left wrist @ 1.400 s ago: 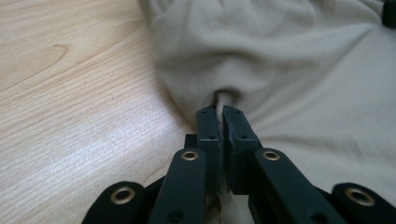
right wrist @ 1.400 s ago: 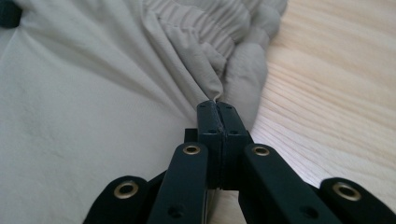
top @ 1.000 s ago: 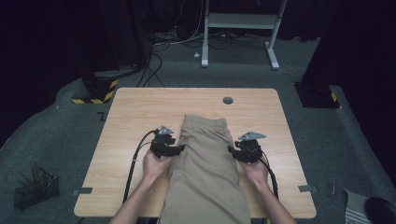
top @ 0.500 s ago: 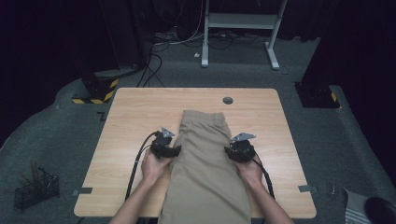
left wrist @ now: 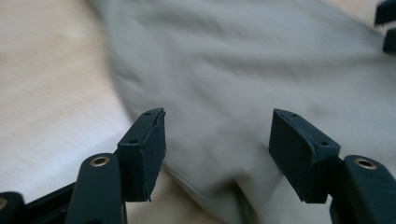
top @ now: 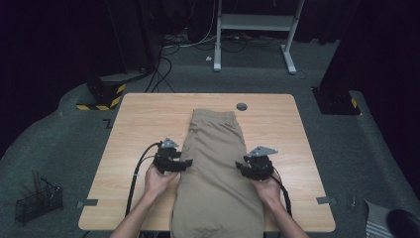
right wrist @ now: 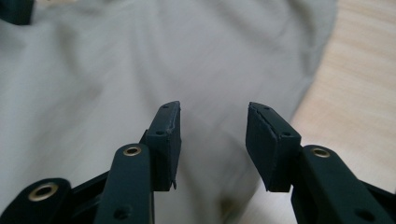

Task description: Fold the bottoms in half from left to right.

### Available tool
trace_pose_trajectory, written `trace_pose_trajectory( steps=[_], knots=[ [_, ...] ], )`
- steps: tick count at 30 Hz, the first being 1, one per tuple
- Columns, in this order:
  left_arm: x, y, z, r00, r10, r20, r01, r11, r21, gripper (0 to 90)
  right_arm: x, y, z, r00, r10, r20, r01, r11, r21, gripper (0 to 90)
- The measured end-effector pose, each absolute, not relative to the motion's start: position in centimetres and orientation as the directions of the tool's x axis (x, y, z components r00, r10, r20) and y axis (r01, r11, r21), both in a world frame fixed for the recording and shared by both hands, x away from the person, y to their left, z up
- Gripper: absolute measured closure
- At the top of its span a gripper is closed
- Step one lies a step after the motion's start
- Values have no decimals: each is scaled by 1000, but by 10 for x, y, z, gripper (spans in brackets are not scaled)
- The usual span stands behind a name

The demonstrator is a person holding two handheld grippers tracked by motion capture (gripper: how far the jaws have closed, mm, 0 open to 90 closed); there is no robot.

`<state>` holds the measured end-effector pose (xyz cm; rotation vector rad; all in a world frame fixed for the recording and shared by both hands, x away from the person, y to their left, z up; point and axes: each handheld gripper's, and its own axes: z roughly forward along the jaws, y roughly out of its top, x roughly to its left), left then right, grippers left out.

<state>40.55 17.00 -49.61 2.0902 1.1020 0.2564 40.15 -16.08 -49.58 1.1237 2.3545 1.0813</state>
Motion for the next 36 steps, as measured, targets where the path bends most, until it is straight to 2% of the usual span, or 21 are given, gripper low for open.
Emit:
trace_pose_trajectory(
  steps=[3,6,9,14,21,23,29,32,36],
  knots=[
    [399,165,-510,615,782,-100,631,-412,657,374,388,-158,-506,-648,761,-6,509,439,741,571],
    [403,164,-512,608,790,-73,621,-417,664,379,392,-157,-518,-645,764,-11,519,448,728,587],
    [410,160,-514,612,791,-3,591,-455,666,372,400,-151,-518,-641,766,-49,512,475,716,579],
    [440,161,-516,567,824,-6,606,-412,680,358,424,-148,-521,-613,786,-74,498,458,736,573],
    [479,160,-516,534,845,-13,620,-381,686,355,473,-144,-521,-562,825,-55,536,415,735,548],
    [481,163,-514,517,854,-57,648,-347,678,359,479,-143,-519,-552,833,-48,557,411,721,522],
    [451,171,-503,503,858,-105,631,-282,722,389,455,-158,-509,-561,826,52,556,329,763,483],
    [427,169,-496,532,842,-86,600,-303,740,383,441,-164,-508,-579,813,53,555,346,757,480],
    [410,163,-499,555,830,-66,604,-347,717,368,424,-168,-513,-594,805,10,549,396,736,475]
  ],
)
